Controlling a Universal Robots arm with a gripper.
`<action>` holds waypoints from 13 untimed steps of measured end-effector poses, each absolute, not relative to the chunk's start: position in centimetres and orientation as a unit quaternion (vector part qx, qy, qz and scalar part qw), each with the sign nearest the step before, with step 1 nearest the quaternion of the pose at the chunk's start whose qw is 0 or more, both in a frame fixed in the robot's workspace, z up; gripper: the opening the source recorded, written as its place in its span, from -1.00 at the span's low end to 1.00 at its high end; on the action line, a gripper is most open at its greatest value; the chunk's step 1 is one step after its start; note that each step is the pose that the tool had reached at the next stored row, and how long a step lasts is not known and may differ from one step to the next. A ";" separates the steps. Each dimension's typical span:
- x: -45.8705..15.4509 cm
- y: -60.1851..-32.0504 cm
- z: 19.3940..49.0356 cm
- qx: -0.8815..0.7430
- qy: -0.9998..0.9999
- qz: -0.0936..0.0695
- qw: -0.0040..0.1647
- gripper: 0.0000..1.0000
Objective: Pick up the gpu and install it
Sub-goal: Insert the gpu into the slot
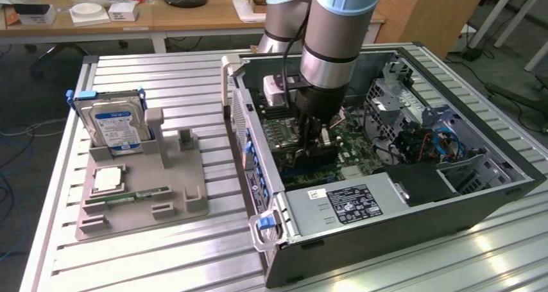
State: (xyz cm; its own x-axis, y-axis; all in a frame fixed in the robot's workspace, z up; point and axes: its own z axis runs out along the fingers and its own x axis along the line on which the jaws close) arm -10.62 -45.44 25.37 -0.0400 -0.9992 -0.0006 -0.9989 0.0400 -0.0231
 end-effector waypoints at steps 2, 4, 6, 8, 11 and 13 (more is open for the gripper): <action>-10.6 -45.4 25.8 -0.693 0.721 -0.008 0.009 -0.29; -10.6 -45.4 26.2 -0.693 0.721 -0.009 0.009 -0.29; -10.6 -45.4 26.8 -0.693 0.721 -0.009 0.010 -0.29; -10.6 -45.4 27.3 -0.693 0.721 -0.010 0.011 -0.29; -10.6 -45.4 27.8 -0.693 0.721 -0.011 0.012 -0.29; -10.6 -45.4 27.8 -0.693 0.721 -0.011 0.012 -0.29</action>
